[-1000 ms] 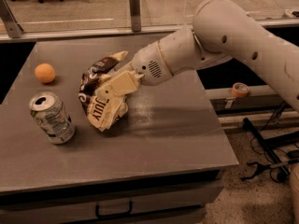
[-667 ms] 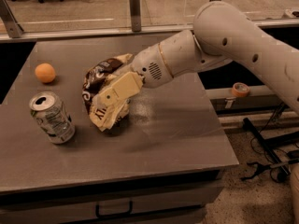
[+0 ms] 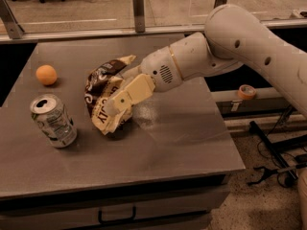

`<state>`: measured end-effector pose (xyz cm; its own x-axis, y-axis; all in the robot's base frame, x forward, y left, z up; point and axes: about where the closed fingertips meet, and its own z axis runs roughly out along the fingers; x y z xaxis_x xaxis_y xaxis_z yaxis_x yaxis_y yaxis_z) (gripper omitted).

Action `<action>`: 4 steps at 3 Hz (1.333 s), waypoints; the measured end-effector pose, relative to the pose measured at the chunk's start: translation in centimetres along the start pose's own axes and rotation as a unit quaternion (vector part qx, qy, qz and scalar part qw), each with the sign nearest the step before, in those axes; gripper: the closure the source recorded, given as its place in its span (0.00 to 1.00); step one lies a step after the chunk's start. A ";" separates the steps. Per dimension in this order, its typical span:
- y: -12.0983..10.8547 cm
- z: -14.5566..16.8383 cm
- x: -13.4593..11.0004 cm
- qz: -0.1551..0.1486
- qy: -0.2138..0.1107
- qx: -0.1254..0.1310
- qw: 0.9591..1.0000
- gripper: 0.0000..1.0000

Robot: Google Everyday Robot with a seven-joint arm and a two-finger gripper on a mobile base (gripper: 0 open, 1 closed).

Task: Move brown chip bag near 7up can

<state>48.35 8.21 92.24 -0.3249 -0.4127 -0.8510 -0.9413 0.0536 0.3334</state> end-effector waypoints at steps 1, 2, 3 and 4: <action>0.8 0.5 0.5 0.017 -0.021 -0.036 0.999 0.00; 1.3 1.4 0.8 0.036 -0.035 -0.066 0.997 0.00; 1.5 1.9 0.8 0.042 -0.012 -0.082 0.996 0.00; 1.6 2.2 0.3 0.023 0.005 -0.126 0.992 0.00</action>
Offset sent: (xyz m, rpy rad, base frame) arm -0.0214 0.0152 -0.0137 0.1565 0.1870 0.0815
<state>46.54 10.14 91.60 -0.3654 -0.4251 -0.8281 -0.8717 -0.1558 0.4646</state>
